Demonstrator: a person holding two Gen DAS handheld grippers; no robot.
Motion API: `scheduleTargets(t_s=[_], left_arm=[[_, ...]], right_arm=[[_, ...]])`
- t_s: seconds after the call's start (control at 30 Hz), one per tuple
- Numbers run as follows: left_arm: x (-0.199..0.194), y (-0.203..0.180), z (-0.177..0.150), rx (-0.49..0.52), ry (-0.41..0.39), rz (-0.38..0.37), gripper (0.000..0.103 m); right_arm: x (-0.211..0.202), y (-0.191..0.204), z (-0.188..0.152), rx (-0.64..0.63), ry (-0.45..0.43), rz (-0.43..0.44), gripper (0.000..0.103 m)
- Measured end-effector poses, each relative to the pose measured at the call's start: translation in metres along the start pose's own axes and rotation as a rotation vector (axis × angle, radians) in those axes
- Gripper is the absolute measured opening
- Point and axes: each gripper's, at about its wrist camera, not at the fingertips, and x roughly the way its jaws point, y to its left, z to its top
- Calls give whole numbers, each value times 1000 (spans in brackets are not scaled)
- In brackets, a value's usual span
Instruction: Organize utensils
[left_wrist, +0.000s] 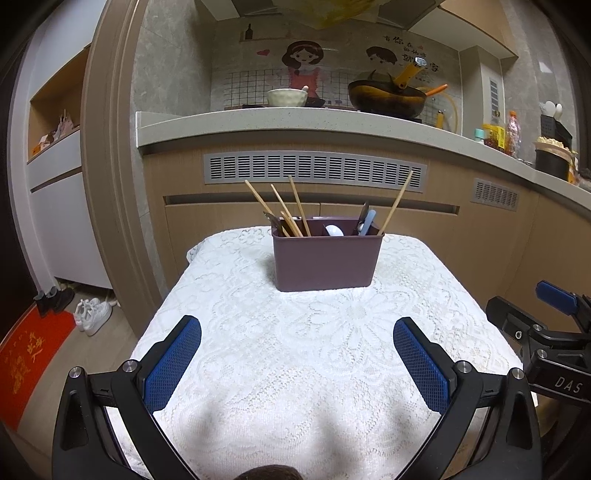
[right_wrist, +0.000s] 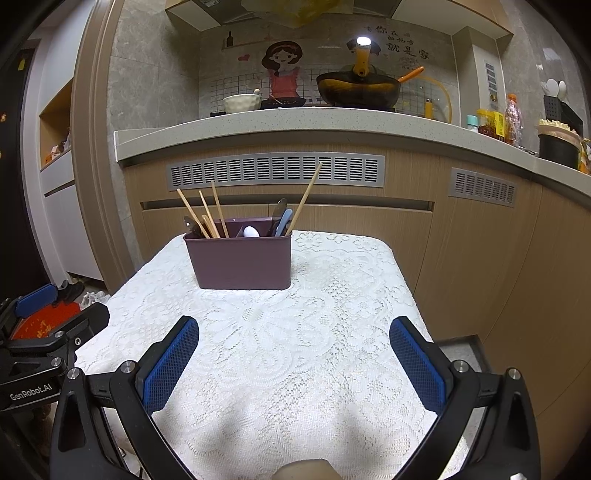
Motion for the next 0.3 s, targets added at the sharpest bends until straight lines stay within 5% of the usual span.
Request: scheduleTargets(t_s=[0.3], left_arm=[[7, 3, 0, 2, 2, 14, 103]], right_arm=[[3, 1, -1, 6, 8, 0, 102]])
